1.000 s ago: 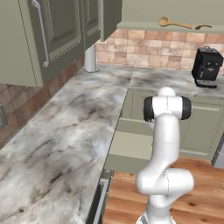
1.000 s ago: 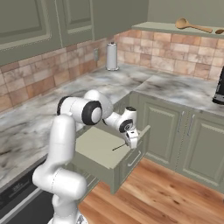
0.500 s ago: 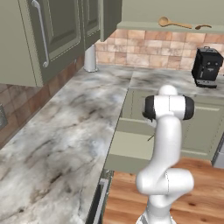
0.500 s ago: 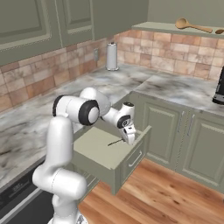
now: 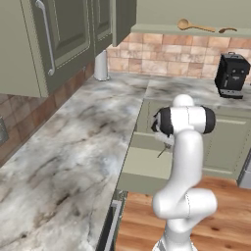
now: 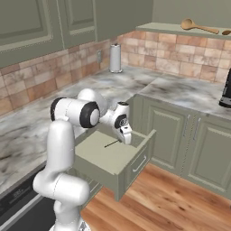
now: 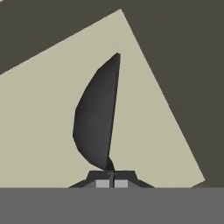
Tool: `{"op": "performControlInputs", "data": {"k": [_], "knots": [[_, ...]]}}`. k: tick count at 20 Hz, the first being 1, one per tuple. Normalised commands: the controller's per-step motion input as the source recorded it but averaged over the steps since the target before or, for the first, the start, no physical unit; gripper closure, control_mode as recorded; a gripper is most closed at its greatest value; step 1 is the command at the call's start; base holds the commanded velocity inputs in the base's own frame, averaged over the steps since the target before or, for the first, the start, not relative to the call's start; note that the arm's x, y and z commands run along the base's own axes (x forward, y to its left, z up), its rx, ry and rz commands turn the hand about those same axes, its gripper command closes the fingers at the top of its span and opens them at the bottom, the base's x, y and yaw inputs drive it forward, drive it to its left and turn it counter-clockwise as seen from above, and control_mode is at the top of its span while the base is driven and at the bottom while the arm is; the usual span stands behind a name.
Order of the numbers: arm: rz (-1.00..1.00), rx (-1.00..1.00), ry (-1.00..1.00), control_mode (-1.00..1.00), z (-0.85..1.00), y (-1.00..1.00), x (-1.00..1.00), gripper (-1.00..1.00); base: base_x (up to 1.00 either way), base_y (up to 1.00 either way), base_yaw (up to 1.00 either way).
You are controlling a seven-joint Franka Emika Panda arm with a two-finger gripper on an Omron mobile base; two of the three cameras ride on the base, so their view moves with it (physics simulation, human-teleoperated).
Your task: Organize the utensils by type. Pick up the wooden spoons from the counter and place them in the open cabinet. Then pick up the metallic utensils from the counter and place them in the open drawer.
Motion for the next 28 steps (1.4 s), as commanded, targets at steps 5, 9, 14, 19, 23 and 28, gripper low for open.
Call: {"op": "performControlInputs", "data": {"k": [5,9,14,19,23,28], "knots": [[0.03,0.0,0.12,-1.0,-0.62,0.09,0.25,1.0,0.0,0.0,0.0],[0.01,0.0,0.07,-1.0,-0.48,0.07,0.24,1.0,0.0,0.0,0.0],[0.01,0.02,0.1,-1.0,-0.5,0.0,0.18,1.0,0.0,0.0,0.0],[0.02,0.1,0.09,-1.0,-0.56,-0.01,0.08,1.0,0.0,0.0,0.0],[0.04,0.13,0.0,-1.0,-0.46,0.0,0.0,1.0,0.0,0.0,0.0],[0.03,0.07,0.0,-1.0,-0.33,0.0,0.03,1.0,0.0,0.0,0.0]]}}
